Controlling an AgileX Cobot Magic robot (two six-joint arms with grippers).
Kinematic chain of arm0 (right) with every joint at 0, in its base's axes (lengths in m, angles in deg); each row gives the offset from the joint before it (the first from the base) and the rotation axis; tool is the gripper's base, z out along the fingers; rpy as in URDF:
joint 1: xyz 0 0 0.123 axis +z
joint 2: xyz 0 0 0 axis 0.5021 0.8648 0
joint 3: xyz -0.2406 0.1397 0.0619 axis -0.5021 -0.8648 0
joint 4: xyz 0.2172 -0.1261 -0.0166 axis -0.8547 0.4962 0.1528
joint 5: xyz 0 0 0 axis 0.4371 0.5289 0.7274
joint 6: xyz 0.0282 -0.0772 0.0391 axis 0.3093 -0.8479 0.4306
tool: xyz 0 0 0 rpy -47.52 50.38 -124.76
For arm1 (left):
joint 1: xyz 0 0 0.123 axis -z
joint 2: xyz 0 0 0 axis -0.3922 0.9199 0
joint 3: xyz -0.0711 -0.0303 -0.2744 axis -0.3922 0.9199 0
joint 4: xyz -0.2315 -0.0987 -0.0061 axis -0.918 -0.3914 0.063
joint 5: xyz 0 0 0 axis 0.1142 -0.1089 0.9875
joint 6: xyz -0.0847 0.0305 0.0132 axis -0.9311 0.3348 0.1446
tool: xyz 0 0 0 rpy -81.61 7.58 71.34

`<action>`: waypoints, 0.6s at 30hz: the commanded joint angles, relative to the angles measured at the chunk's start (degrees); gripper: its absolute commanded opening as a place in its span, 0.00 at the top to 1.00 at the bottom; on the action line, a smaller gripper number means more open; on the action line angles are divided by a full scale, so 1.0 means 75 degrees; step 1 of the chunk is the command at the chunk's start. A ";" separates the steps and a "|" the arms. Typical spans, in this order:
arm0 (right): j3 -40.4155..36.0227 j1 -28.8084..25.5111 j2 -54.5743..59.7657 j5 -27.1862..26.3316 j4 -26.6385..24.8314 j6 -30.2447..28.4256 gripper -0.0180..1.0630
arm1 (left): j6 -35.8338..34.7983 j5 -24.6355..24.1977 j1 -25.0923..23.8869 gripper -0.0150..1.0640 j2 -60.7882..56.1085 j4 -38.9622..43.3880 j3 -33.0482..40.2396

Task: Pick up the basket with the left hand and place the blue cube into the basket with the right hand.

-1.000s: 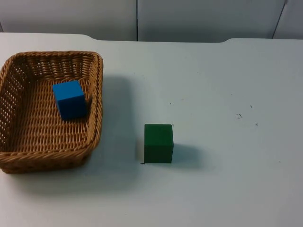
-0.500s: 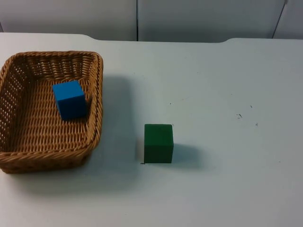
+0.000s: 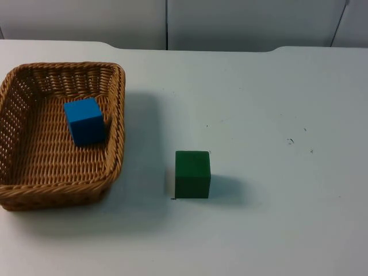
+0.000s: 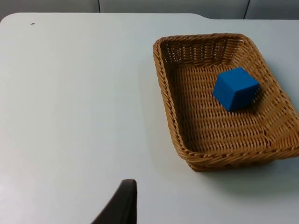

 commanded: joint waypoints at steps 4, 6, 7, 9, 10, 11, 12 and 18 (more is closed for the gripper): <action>-0.0046 0.0005 -0.0021 -0.0123 -0.0019 -0.0057 0.01 | 0.0022 0.0081 -0.0013 0.01 -0.0038 -0.0085 0.0021; -0.0046 0.0005 -0.0021 -0.0123 -0.0019 -0.0057 0.01 | 0.0022 0.0081 -0.0013 0.01 -0.0038 -0.0085 0.0021; -0.0046 0.0005 -0.0021 -0.0123 -0.0019 -0.0057 0.01 | 0.0022 0.0081 -0.0013 0.01 -0.0038 -0.0085 0.0021; -0.0046 0.0005 -0.0021 -0.0123 -0.0019 -0.0057 0.01 | 0.0022 0.0081 -0.0013 0.01 -0.0038 -0.0085 0.0021; -0.0046 0.0005 -0.0021 -0.0123 -0.0019 -0.0057 0.01 | 0.0022 0.0081 -0.0013 0.01 -0.0038 -0.0085 0.0021; -0.0046 0.0005 -0.0021 -0.0123 -0.0019 -0.0057 0.01 | 0.0022 0.0081 -0.0013 0.01 -0.0038 -0.0085 0.0021; -0.0046 0.0005 -0.0021 -0.0123 -0.0019 -0.0057 0.01 | 0.0022 0.0081 -0.0013 0.01 -0.0038 -0.0085 0.0021; -0.0046 0.0005 -0.0021 -0.0123 -0.0019 -0.0057 0.01 | 0.0022 0.0081 -0.0013 0.01 -0.0038 -0.0085 0.0021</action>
